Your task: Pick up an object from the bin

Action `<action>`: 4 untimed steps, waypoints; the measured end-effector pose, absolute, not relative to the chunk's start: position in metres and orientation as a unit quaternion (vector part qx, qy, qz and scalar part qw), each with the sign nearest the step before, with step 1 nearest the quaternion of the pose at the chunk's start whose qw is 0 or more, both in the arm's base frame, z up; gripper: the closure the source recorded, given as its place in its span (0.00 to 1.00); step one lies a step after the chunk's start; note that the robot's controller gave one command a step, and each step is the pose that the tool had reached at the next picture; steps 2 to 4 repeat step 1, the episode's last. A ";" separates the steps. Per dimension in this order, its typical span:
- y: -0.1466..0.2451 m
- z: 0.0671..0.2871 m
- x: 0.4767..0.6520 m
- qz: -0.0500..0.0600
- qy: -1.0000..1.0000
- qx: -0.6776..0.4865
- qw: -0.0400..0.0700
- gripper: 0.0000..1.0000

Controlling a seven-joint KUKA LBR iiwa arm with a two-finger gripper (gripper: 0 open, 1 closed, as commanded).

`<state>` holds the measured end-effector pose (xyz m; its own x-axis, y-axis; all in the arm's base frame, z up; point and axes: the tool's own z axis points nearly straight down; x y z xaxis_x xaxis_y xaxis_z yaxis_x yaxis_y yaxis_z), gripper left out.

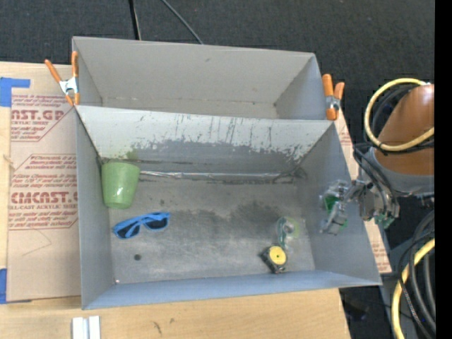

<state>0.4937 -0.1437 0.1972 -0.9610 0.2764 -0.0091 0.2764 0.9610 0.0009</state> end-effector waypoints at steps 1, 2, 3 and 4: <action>-0.127 0.267 0.489 -0.001 0.993 -0.118 0.003 1.00; -0.127 0.267 0.489 -0.001 0.993 -0.118 0.003 1.00; -0.127 0.267 0.489 -0.001 0.993 -0.118 0.003 1.00; -0.127 0.267 0.489 -0.001 0.993 -0.118 0.003 1.00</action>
Offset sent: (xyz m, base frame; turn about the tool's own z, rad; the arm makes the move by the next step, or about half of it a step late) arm -0.0067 0.0158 0.0682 -0.5140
